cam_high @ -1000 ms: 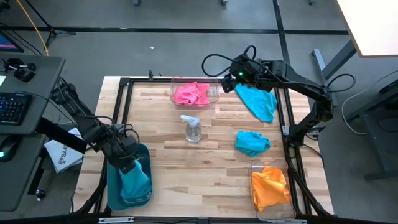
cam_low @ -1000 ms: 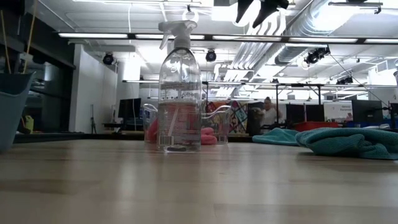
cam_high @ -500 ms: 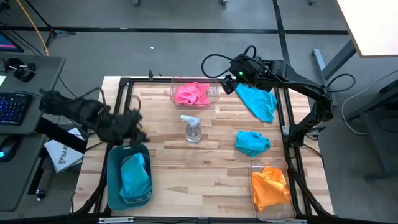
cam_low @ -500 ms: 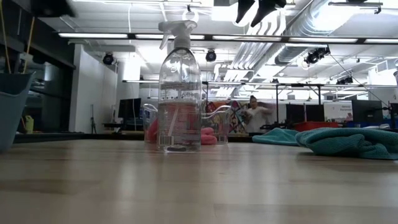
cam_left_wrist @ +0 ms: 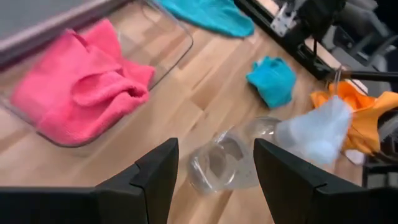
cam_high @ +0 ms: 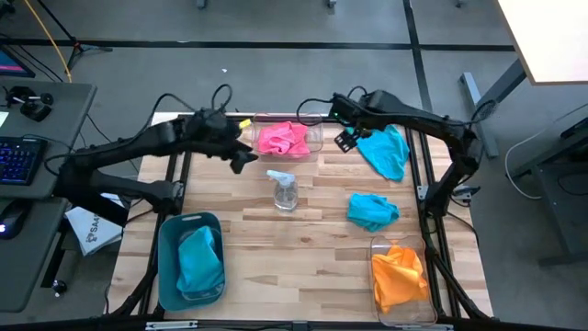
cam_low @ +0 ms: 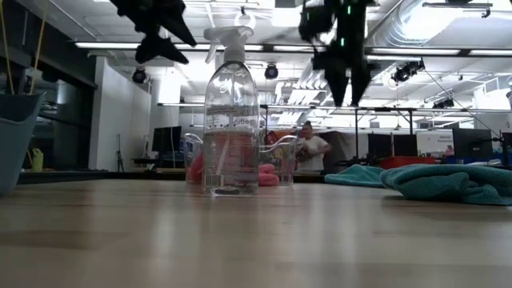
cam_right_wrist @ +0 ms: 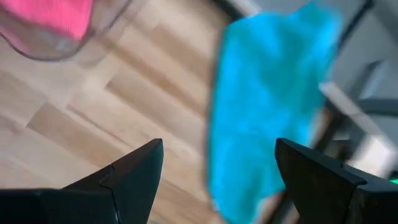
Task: Sort microfiber towel by color & place in baskets
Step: Put the top blue towel into the blue bin
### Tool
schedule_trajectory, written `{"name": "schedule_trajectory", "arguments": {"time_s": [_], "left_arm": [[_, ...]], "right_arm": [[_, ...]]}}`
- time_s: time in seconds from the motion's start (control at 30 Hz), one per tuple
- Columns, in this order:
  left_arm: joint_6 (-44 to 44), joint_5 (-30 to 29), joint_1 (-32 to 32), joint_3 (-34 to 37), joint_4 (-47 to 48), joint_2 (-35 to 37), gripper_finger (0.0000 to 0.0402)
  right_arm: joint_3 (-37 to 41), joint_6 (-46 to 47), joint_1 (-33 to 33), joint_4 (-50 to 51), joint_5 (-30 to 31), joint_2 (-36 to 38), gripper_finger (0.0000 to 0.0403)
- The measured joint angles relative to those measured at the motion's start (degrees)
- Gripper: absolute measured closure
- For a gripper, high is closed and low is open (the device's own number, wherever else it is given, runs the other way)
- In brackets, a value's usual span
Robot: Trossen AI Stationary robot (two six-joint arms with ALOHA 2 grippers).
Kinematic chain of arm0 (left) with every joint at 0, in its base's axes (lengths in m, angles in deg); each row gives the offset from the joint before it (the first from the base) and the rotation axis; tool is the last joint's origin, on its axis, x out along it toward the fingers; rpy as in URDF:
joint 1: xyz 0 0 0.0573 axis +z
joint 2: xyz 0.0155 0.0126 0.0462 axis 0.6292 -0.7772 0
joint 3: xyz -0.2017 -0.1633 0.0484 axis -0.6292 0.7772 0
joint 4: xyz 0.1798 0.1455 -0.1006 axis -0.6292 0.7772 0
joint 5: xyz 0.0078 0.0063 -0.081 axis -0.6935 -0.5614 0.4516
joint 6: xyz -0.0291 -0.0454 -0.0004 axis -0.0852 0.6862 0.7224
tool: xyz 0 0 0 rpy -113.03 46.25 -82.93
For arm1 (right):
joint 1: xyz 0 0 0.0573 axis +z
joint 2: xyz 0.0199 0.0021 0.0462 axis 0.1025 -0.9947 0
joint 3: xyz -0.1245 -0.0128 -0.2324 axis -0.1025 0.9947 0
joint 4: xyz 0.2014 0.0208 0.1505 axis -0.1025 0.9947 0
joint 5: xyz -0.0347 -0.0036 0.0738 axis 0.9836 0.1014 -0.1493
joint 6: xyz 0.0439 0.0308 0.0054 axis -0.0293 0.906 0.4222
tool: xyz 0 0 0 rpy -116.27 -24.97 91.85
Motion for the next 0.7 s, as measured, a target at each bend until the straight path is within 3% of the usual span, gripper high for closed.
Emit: {"name": "schedule_trajectory", "arguments": {"time_s": [0.17, 0.37, 0.53, 0.7], "left_arm": [[-0.6, 6.4, 3.2, 0.0, 0.4, -2.1, 0.0204], [-1.1, 5.6, 3.2, 0.0, -0.5, -0.1, 0.0204], [0.6, 1.5, 3.3, 0.0, -2.7, 1.2, 0.0204], [2.3, 1.1, 3.3, 0.0, -5.2, 1.3, 0.0204]], "right_arm": [[13.9, 1.7, -7.3, -11.5, -5.7, 0.1, 0.0096], [24.7, 4.6, -12.3, -20.8, -9.7, 0.1, 0.0096], [30.5, 7.3, -12.9, -26.7, -9.7, 0.1, 0.0096], [34.5, 9.3, -12.9, -29.1, -10.0, 0.1, 0.0096]]}}
